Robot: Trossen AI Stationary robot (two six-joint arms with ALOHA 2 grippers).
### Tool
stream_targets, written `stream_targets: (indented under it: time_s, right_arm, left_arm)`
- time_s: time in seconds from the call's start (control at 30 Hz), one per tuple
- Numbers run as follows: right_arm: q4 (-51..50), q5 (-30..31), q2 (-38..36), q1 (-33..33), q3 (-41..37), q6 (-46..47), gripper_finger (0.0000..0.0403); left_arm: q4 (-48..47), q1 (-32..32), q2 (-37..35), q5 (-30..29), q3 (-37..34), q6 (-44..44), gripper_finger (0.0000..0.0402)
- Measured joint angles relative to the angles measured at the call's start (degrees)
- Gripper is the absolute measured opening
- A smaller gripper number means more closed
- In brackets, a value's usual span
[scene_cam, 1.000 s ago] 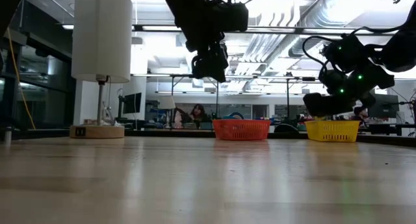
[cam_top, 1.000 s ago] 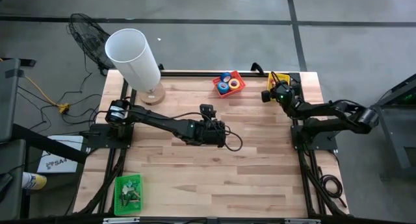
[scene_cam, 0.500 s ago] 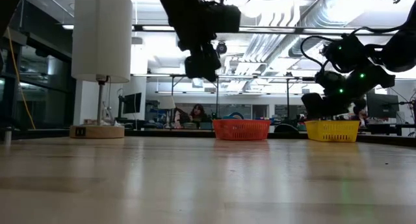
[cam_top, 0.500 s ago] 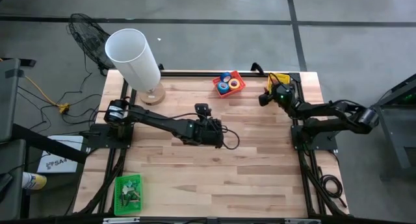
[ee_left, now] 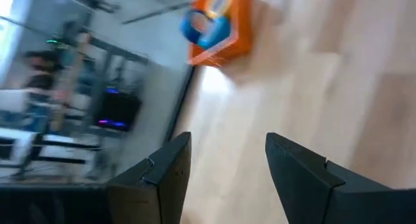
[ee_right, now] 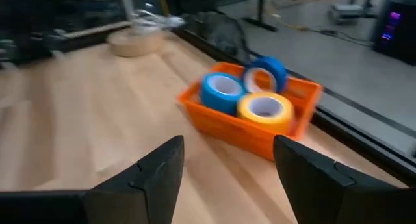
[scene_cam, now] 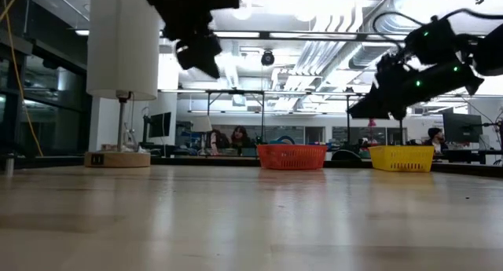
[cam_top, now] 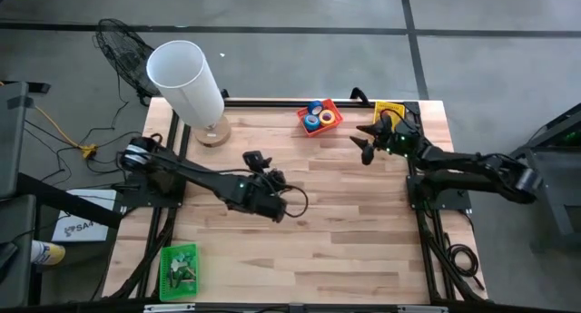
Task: Pick and place Stapler, Stapler remover, tape
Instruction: Return to Home Position
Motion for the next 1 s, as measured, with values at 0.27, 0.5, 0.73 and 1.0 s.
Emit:
stream_targets:
  time_s: [0.27,0.5,0.73,1.0]
  right_arm:
    - [-2.45,-4.19,-7.98,4.21,0.06,-0.09,0.0226]
    - [-14.17,-9.19,-14.09,6.88,0.09,-1.54,0.0228]
    - [-20.90,-10.89,-22.67,8.76,0.07,-3.34,0.0227]
    - [-26.74,-15.41,-33.03,9.64,-0.04,-6.01,0.0224]
  left_arm:
    - [51.31,4.36,-3.84,30.02,-17.31,35.89,0.0193]
    - [70.76,12.85,-10.93,42.27,-32.83,42.83,0.0193]
    - [94.63,18.38,-22.36,48.84,-55.19,44.34,0.0193]
    - [118.74,22.58,-35.81,56.24,-76.57,45.75,0.0193]
